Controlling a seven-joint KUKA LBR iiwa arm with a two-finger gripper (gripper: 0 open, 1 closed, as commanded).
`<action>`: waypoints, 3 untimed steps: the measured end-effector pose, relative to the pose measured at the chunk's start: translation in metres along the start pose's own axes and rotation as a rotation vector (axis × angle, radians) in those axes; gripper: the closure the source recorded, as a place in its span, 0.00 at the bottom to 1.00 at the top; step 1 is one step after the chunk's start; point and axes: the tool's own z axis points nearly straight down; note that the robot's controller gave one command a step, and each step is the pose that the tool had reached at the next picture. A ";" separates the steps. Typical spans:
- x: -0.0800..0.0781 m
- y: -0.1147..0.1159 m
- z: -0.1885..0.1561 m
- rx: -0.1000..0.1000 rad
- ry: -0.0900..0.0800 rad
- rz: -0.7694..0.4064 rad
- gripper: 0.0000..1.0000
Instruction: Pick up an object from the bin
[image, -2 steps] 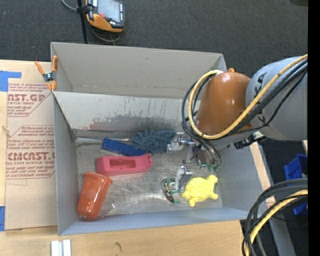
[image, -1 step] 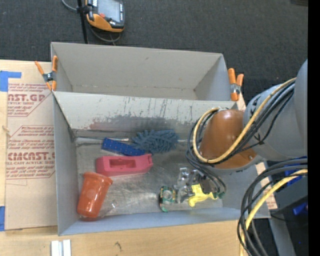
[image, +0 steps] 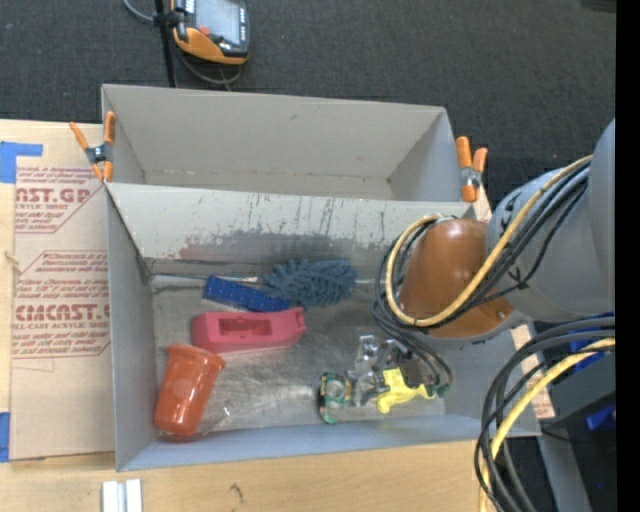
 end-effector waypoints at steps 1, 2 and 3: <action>0.001 0.003 -0.047 0.000 -0.007 -0.015 1.00; 0.004 0.004 -0.115 0.001 -0.009 -0.030 1.00; -0.009 -0.005 -0.165 -0.001 -0.015 0.129 1.00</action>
Offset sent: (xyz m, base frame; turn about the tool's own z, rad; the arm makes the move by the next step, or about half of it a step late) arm -0.0049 0.0034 0.1755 -0.0420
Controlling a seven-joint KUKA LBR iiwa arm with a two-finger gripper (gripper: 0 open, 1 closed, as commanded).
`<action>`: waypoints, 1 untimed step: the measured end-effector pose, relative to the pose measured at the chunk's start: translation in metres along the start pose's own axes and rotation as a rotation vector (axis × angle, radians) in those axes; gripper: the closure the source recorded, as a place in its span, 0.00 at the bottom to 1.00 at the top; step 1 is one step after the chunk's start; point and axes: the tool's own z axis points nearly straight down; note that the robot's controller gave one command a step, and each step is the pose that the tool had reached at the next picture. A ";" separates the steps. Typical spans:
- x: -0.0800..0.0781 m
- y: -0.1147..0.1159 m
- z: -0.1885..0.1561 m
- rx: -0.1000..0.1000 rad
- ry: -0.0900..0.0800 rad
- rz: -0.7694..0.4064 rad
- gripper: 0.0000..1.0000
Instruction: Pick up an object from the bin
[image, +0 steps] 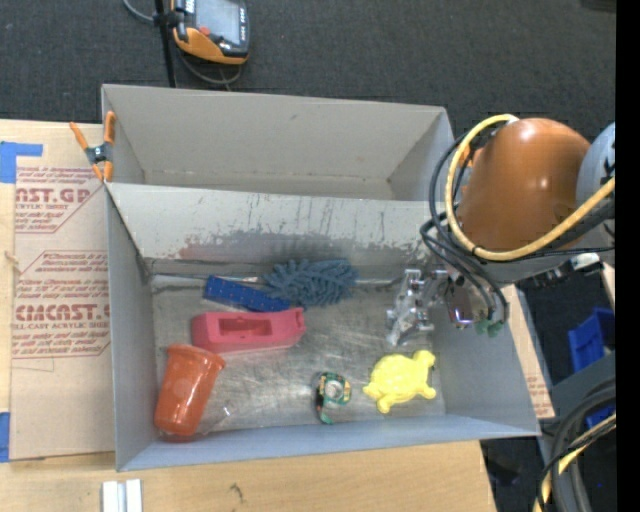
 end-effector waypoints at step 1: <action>0.001 0.033 0.066 0.001 -0.005 0.148 0.00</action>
Offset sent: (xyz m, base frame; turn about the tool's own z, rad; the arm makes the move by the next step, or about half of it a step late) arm 0.0000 0.0000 0.0000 0.0000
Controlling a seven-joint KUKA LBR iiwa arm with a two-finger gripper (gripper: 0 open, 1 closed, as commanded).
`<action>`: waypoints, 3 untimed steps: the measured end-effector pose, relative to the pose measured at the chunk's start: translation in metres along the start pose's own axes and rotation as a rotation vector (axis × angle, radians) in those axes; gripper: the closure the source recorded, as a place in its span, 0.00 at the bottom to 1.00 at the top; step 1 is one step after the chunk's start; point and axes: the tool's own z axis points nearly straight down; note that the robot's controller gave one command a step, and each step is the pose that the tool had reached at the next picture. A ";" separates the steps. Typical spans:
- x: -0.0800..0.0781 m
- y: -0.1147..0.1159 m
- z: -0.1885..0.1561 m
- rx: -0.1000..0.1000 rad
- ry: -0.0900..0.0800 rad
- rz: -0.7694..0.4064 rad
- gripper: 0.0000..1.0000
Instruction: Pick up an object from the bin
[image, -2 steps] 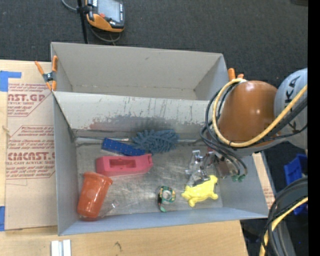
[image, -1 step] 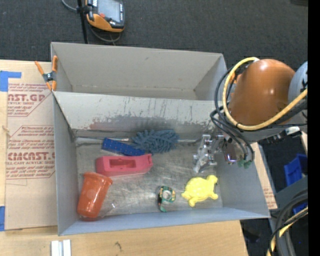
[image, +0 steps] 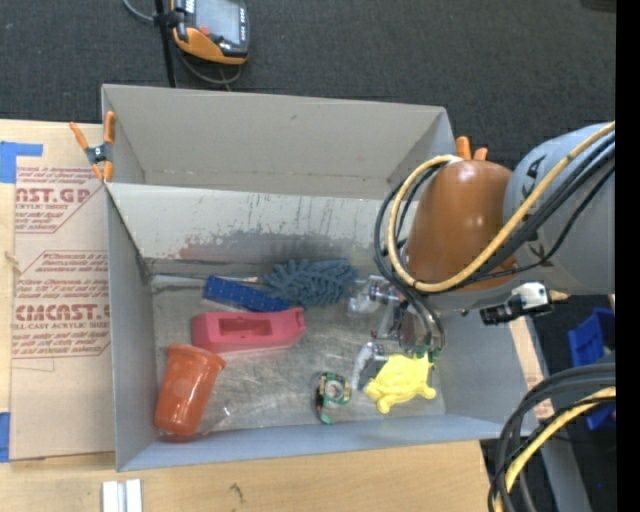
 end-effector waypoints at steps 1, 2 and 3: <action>0.006 0.008 0.021 0.001 0.010 -0.004 0.00; 0.005 0.008 0.019 0.000 0.006 -0.003 0.00; 0.019 0.008 0.098 -0.002 -0.001 -0.284 1.00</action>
Offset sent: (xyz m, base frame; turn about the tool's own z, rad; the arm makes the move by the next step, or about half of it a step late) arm -0.0135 0.0242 -0.0828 0.0046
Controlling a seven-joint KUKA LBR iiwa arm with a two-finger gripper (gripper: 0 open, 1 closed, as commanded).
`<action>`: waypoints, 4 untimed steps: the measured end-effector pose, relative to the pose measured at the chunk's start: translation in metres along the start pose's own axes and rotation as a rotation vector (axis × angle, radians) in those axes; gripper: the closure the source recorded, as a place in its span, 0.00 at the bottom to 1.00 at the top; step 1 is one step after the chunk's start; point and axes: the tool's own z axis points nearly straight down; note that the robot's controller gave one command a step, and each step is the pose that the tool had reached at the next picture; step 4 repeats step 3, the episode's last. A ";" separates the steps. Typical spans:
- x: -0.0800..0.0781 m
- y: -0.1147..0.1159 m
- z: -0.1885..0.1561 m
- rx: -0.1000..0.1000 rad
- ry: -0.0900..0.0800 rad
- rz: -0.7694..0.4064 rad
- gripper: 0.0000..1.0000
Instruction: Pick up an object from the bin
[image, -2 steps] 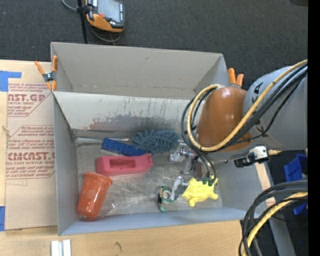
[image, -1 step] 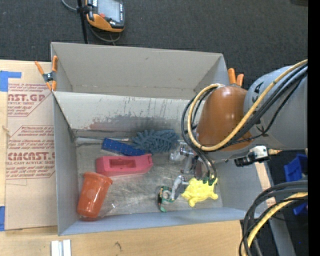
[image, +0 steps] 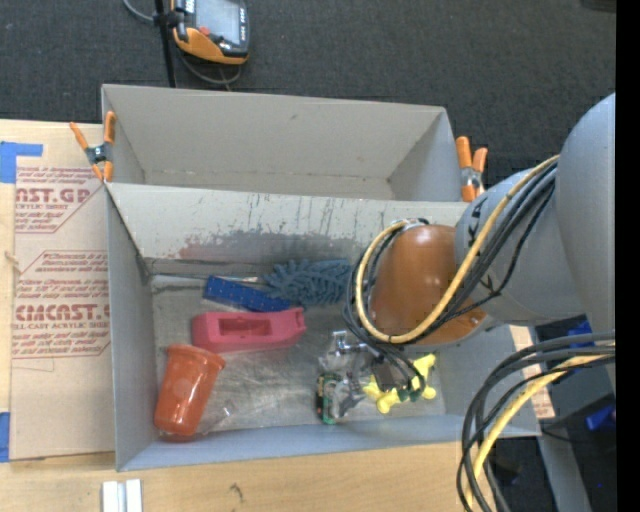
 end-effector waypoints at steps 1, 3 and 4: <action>0.000 0.000 0.000 0.000 0.000 0.000 1.00; -0.023 -0.057 -0.158 0.000 0.004 -0.163 1.00; -0.023 -0.057 -0.158 0.000 0.004 -0.163 1.00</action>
Offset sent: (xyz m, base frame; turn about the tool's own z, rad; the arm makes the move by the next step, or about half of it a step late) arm 0.0090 -0.0207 -0.0034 -0.2010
